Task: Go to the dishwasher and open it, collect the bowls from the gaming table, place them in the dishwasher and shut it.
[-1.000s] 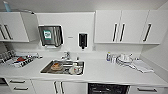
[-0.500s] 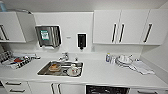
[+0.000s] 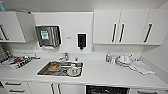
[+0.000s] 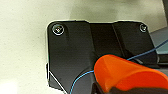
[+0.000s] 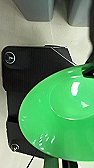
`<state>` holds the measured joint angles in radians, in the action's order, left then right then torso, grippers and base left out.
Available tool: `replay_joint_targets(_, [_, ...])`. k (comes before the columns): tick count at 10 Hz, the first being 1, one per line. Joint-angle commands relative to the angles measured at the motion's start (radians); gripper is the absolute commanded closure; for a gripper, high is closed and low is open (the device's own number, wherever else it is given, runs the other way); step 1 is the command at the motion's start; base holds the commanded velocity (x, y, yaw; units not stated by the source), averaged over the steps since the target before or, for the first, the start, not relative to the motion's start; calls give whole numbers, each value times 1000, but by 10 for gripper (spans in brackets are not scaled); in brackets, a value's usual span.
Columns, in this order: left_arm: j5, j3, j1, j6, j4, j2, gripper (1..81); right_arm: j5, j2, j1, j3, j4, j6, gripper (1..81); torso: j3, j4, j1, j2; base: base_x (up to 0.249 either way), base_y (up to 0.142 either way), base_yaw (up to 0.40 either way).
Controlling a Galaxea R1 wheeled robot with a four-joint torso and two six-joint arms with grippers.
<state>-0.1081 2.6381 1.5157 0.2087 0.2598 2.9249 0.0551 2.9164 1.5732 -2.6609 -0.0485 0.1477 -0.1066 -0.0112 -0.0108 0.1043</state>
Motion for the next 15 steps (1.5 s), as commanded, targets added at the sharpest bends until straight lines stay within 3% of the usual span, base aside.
replay_joint_targets(1, [41,-9,-50,-5,18,-13,811,-58,-9,-46,1,-4,-3,811,0,0,0,0,0,0,0])
replay_joint_targets(3, [-9,-37,-48,-3,16,-43,811,-60,-9,-44,6,-1,-3,811,0,0,0,0,0,0,0])
replay_joint_targets(5, [-28,-222,-53,-2,16,-154,811,-58,-17,-44,7,-1,-3,811,-94,0,0,0,0,0,0])
replay_joint_targets(8, [-33,-435,-70,1,15,-300,811,-57,-18,-46,7,2,-3,811,-154,0,1,0,0,0,0])
replay_joint_targets(9, [-33,-490,-82,3,13,-340,811,-57,-18,-47,9,2,-3,811,-92,0,0,0,0,0,0])
replay_joint_targets(12, [-30,-732,-134,3,4,-513,811,-57,-18,-46,13,6,-2,811,-135,0,0,0,0,0,0])
replay_joint_targets(15, [-30,-905,-217,8,-1,-654,811,-57,-18,-47,13,2,-3,811,-132,0,0,-1,0,0,0])
